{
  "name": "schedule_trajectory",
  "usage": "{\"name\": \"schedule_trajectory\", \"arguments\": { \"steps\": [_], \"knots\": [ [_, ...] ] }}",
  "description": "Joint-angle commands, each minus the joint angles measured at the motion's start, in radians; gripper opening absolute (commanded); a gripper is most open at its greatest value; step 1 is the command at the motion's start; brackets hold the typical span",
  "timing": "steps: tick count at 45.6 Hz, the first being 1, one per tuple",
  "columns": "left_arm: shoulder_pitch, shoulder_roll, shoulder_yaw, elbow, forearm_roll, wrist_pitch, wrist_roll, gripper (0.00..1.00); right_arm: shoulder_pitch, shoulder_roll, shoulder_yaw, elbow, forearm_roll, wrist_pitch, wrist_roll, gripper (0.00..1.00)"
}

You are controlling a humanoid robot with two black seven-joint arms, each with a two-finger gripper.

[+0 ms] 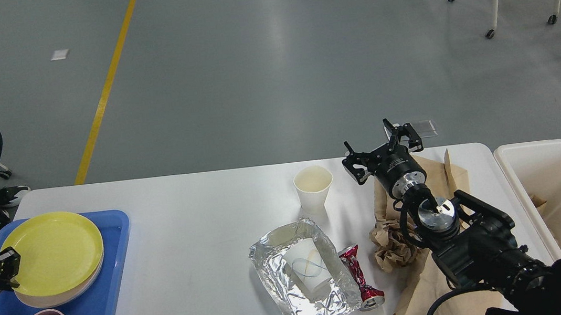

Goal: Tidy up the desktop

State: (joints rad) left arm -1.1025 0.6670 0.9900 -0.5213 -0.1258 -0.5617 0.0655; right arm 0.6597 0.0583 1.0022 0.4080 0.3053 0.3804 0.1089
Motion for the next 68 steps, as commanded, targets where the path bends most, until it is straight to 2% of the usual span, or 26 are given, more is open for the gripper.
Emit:
{"name": "schedule_trajectory", "arguments": {
  "steps": [1, 13, 25, 44, 56, 68],
  "knots": [
    [0.001, -0.007, -0.001, 0.0, 0.0, 0.023, -0.001, 0.17, 0.0, 0.0, 0.0, 0.0, 0.0, 0.0, 0.0, 1.0],
    [0.003, -0.018, -0.016, 0.0, 0.003, 0.028, -0.003, 0.37, 0.0, 0.0, 0.0, 0.0, 0.0, 0.0, 0.0, 1.0],
    [0.016, -0.032, -0.021, -0.003, 0.005, 0.017, -0.009, 0.5, 0.0, 0.0, 0.001, 0.0, 0.0, 0.0, 0.0, 1.0],
    [0.019, -0.043, -0.019, -0.008, 0.006, 0.023, -0.012, 0.87, 0.0, 0.0, 0.0, 0.0, 0.0, 0.0, 0.0, 1.0],
    [0.021, -0.063, -0.016, -0.011, 0.006, 0.011, -0.012, 0.95, 0.0, 0.0, 0.001, 0.0, 0.0, 0.0, 0.0, 1.0],
    [0.006, -0.052, -0.005, -0.019, 0.008, -0.023, -0.012, 0.96, 0.0, 0.0, 0.0, 0.0, 0.0, 0.0, 0.0, 1.0]
  ]
}}
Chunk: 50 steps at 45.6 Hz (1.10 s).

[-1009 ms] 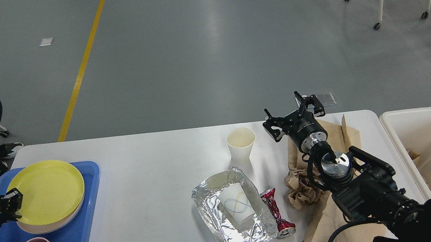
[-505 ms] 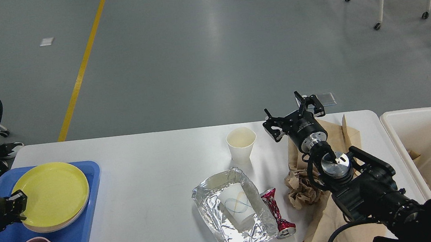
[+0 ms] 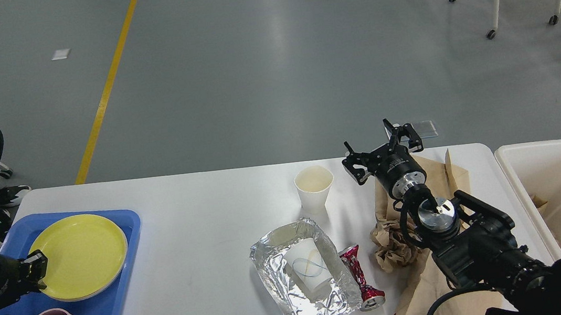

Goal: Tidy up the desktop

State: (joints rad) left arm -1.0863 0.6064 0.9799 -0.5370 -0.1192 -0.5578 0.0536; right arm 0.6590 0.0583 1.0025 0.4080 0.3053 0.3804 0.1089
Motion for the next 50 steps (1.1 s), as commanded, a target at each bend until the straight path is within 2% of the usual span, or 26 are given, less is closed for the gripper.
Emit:
{"name": "schedule_trajectory", "arguments": {
  "steps": [1, 10, 42, 50],
  "knots": [
    [-0.014, 0.01, 0.008, -0.003, 0.001, -0.036, 0.0, 0.96, 0.001, 0.0, -0.001, 0.0, 0.0, 0.0, 0.0, 1.0],
    [-0.072, 0.012, 0.071, -0.02, 0.0, -0.094, -0.003, 0.96, 0.001, 0.0, -0.001, 0.0, 0.0, 0.0, 0.0, 1.0],
    [-0.132, 0.016, 0.115, -0.043, 0.0, -0.096, -0.001, 0.96, 0.001, 0.0, -0.001, 0.0, 0.0, 0.0, 0.0, 1.0],
    [-0.153, 0.016, 0.118, -0.041, 0.001, -0.097, 0.011, 0.96, 0.001, 0.0, -0.001, 0.0, 0.0, 0.0, 0.0, 1.0]
  ]
}}
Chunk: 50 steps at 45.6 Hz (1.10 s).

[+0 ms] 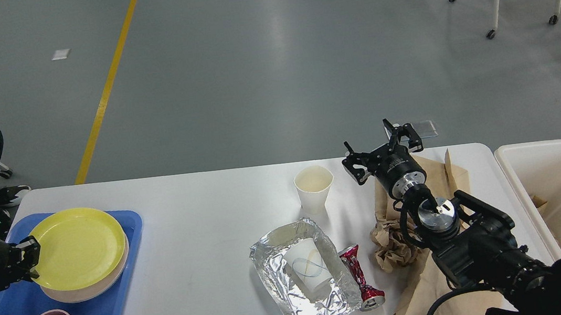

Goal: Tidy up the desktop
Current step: 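Release the yellow plate and raise the left gripper away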

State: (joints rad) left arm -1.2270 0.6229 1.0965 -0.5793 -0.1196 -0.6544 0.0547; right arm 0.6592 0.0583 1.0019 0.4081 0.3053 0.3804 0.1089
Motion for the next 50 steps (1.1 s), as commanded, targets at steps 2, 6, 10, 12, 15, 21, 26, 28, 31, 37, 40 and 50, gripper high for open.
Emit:
{"name": "schedule_trajectory", "arguments": {
  "steps": [2, 6, 10, 12, 15, 21, 26, 28, 31, 37, 40, 50],
  "knots": [
    [-0.014, 0.0, 0.002, 0.001, 0.0, -0.001, 0.01, 0.96, -0.001, 0.0, 0.0, 0.0, 0.0, 0.0, 0.0, 1.0],
    [-0.014, -0.002, 0.002, 0.001, 0.0, 0.001, 0.01, 0.96, -0.001, 0.0, 0.0, 0.0, 0.0, 0.0, 0.0, 1.0],
    [-0.012, -0.002, 0.002, 0.001, 0.0, -0.001, 0.01, 0.96, 0.0, 0.0, 0.0, 0.0, 0.0, 0.0, 0.0, 1.0],
    [-0.012, -0.002, 0.0, 0.001, 0.0, -0.001, 0.01, 0.96, -0.001, 0.0, 0.0, 0.0, 0.0, -0.001, 0.0, 1.0],
    [-0.012, -0.002, 0.0, 0.001, 0.0, -0.001, 0.01, 0.96, 0.0, 0.0, 0.0, 0.0, 0.0, 0.0, 0.0, 1.0],
    [-0.014, -0.002, 0.0, 0.001, 0.0, -0.001, 0.01, 0.96, 0.0, 0.0, 0.0, 0.0, 0.0, 0.0, 0.0, 1.0],
    [-0.016, -0.002, -0.001, 0.001, 0.0, -0.001, 0.01, 0.96, -0.001, 0.0, 0.001, 0.0, 0.0, 0.0, 0.0, 1.0],
    [-0.022, -0.002, -0.001, 0.001, 0.0, -0.001, 0.01, 0.96, -0.001, 0.0, 0.0, 0.0, 0.0, 0.0, 0.0, 1.0],
    [-0.032, -0.002, 0.0, 0.001, 0.0, -0.001, 0.01, 0.96, 0.0, 0.0, 0.0, 0.0, 0.0, 0.0, 0.0, 1.0],
    [-0.037, 0.003, -0.006, 0.004, 0.0, -0.001, 0.01, 0.96, 0.0, 0.0, 0.001, 0.0, 0.0, 0.0, 0.0, 1.0],
    [-0.04, 0.038, -0.015, 0.015, 0.0, -0.001, 0.01, 0.96, -0.001, 0.0, 0.0, 0.0, 0.0, 0.0, 0.0, 1.0],
    [-0.118, 0.176, -0.282, 0.117, -0.011, -0.002, -0.009, 0.96, 0.0, 0.0, 0.0, 0.0, 0.0, 0.0, 0.0, 1.0]
  ]
}}
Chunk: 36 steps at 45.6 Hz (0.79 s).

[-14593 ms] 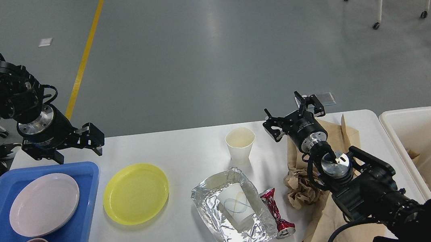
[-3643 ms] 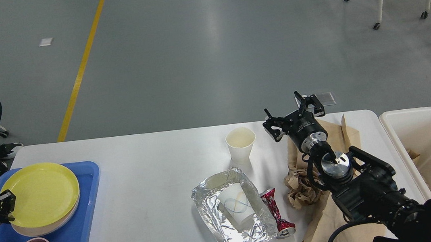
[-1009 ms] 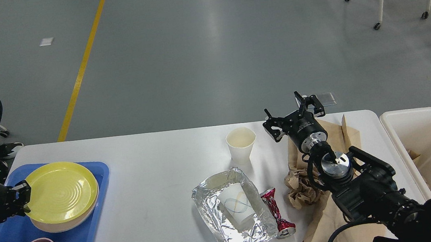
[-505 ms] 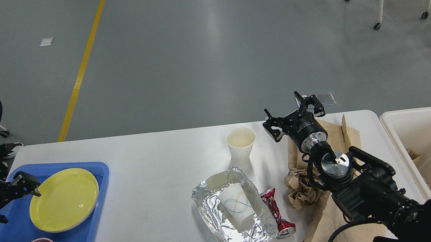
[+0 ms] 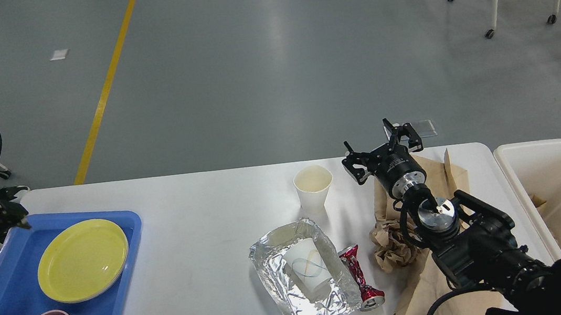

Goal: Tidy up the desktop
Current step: 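Release the yellow plate and raise the left gripper away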

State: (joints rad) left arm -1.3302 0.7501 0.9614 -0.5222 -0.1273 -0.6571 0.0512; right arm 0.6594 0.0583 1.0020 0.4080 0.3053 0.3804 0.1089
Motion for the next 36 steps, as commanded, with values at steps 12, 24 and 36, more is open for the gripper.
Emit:
{"name": "schedule_trajectory", "arguments": {
  "steps": [12, 24, 36],
  "knots": [
    [0.124, 0.058, -0.634, 0.163, -0.006, 0.013, -0.013, 0.97, 0.0, 0.0, 0.0, 0.0, 0.0, 0.0, 0.0, 1.0],
    [0.336, 0.041, -1.301, 0.165, -0.006, 0.014, -0.013, 0.97, 0.0, 0.0, 0.0, 0.0, 0.0, 0.0, 0.0, 1.0],
    [0.465, -0.046, -1.737, 0.166, -0.005, 0.036, -0.014, 0.97, 0.0, 0.0, 0.0, 0.0, 0.0, 0.0, 0.0, 1.0]
  ]
}}
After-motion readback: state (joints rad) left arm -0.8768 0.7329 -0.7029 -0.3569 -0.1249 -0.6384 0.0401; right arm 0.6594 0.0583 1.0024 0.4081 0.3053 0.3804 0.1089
